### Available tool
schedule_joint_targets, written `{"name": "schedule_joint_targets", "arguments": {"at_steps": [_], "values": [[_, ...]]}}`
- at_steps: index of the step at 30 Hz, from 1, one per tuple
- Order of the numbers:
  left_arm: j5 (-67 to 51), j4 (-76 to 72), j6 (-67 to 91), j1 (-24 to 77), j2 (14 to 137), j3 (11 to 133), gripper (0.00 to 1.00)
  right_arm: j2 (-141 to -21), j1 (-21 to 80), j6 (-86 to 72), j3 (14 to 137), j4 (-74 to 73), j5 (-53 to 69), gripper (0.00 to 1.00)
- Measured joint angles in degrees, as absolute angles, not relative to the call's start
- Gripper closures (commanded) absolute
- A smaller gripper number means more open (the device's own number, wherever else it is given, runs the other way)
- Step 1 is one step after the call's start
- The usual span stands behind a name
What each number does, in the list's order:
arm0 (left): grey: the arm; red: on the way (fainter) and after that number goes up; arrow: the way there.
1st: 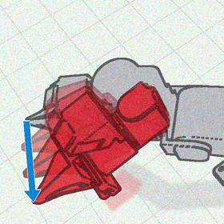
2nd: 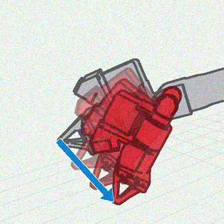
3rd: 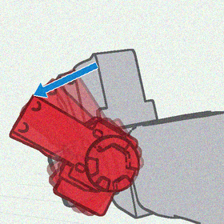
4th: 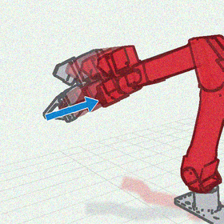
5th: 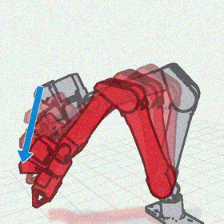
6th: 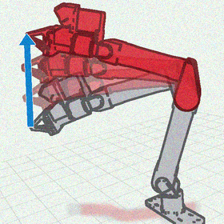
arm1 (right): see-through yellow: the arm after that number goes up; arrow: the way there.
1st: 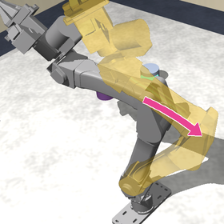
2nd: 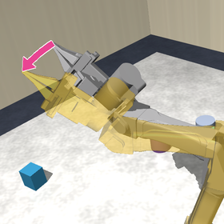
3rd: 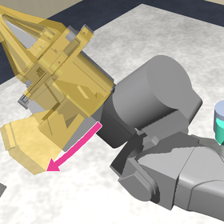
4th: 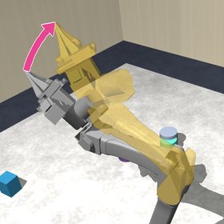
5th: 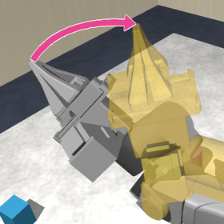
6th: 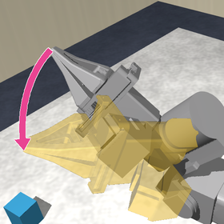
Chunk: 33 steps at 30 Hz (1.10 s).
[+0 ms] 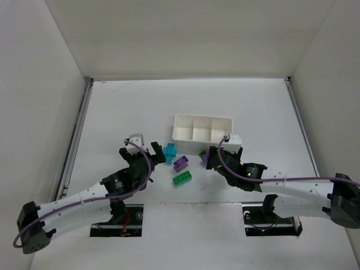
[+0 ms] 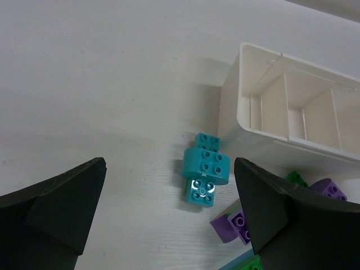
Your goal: Sort the legos into containers by color
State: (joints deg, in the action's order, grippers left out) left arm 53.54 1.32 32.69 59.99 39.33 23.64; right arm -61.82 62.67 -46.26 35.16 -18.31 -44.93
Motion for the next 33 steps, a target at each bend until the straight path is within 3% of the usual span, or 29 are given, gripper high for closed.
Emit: {"name": "schedule_joint_targets", "arguments": {"at_steps": [2,4,7,9,11,12,13,14,16,19,21,25,33], "values": [[52.75,1.61,32.95,59.18,39.31,23.77,0.00,-62.19,62.67,-46.19,35.16,-18.15,-44.62,0.19],[52.01,1.65,33.06,58.39,39.31,24.03,0.00,-62.52,62.67,-46.02,35.16,-17.69,-44.31,0.29],[50.35,0.95,33.19,57.71,39.38,24.14,0.00,-63.53,62.67,-45.69,35.31,-17.54,-43.77,0.69],[49.67,0.60,33.54,57.12,39.46,24.14,0.00,-64.53,62.67,-45.91,35.73,-17.56,-43.27,0.77],[49.19,0.67,34.28,56.58,39.35,24.14,0.00,-65.89,62.67,-46.19,36.73,-17.56,-42.98,0.72],[48.86,1.08,34.94,56.34,39.27,24.23,0.00,-66.52,62.67,-46.30,37.28,-17.50,-42.96,0.62],[48.49,1.93,35.40,56.07,39.27,24.56,0.00,-67.09,62.67,-46.52,37.78,-17.45,-42.94,0.42],[48.07,3.01,35.73,55.88,39.48,25.26,0.00,-67.61,62.65,-46.89,38.13,-17.30,-42.92,0.28],[47.29,4.64,35.92,55.55,40.14,26.96,0.05,-68.84,62.41,-46.81,38.70,-17.23,-42.76,0.18],[46.11,5.32,35.66,55.16,41.43,29.12,0.62,-71.96,61.41,-46.74,40.12,-17.41,-42.24,0.19],[45.41,5.67,35.24,54.74,42.11,29.82,0.76,-74.04,60.93,-46.81,41.08,-17.41,-42.04,0.19],[44.66,6.79,35.70,54.13,41.85,29.82,0.80,-76.99,59.96,-47.24,41.87,-17.37,-41.85,0.19],[43.48,5.15,38.09,53.89,40.23,27.09,0.64,-82.37,57.60,-48.90,42.52,-16.45,-40.21,0.13]]}}
